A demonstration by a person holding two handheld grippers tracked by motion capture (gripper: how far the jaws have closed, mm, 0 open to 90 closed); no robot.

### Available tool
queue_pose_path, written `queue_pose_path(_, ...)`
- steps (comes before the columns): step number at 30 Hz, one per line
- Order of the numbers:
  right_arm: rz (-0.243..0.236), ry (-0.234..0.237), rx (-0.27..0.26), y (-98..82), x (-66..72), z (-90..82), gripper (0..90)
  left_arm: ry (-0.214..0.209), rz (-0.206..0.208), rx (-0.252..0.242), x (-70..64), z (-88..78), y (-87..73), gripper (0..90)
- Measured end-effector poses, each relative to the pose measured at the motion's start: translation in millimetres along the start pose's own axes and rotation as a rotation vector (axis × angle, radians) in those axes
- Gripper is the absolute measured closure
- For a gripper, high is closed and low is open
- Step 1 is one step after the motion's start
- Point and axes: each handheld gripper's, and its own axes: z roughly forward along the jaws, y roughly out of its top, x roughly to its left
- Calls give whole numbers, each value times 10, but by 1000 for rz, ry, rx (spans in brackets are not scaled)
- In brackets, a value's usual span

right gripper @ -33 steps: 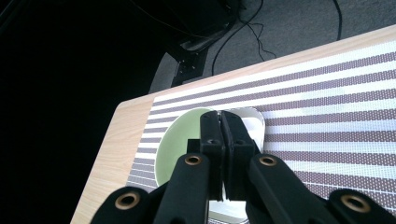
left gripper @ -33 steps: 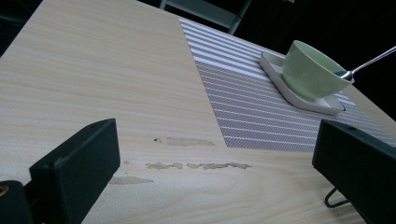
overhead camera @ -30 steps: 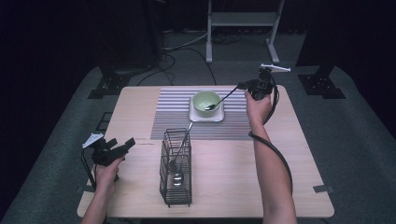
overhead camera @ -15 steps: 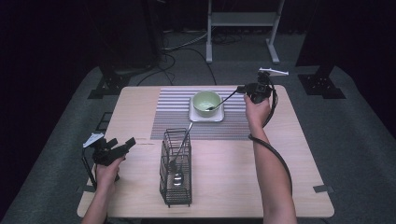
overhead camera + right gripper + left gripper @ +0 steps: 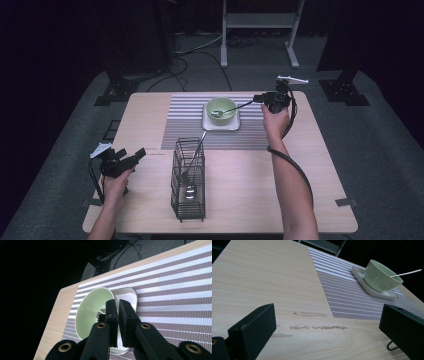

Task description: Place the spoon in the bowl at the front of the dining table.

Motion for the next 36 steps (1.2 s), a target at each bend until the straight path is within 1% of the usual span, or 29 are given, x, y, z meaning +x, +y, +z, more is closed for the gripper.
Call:
queue_pose_path(10, 8, 32, 15, -82, -79, -53, 806, 1, 2, 0, -1, -4, -6, 0)
queue_pose_path(13, -2, 51, 23, -118, -89, -67, 777, 0, 5, 1, -10, -5, -5, 0)
queue_pose_path(16, -15, 56, 36, -147, -99, -80, 750, 0, 0, 2, -10, -8, -10, 0)
queue_pose_path(18, -9, 78, 34, -179, -122, -98, 724, 0, 3, 1, -9, -14, -10, 0)
queue_pose_path(19, -5, 83, 40, -188, -128, -104, 717, 0, 2, 0, -11, -16, -10, 0)
queue_pose_path(21, -11, 87, 44, -211, -144, -118, 702, 0, 3, 1, -10, -16, -9, 0)
queue_pose_path(24, -27, 108, 49, -246, -156, -141, 637, 0, 3, 2, -13, -13, -12, 0)
queue_pose_path(28, -35, 130, 53, -280, -172, -169, 579, 2, 5, 2, -16, -13, -12, 0)
queue_pose_path(30, -40, 126, 49, -297, -180, -186, 544, 3, 5, 2, -15, -13, -12, 0)
queue_pose_path(33, -43, 137, 51, -323, -190, -207, 516, 3, 5, 1, -13, -16, -10, 0)
queue_pose_path(36, -56, 135, 67, -357, -182, -220, 498, 4, 5, 1, -12, -16, -10, 0)
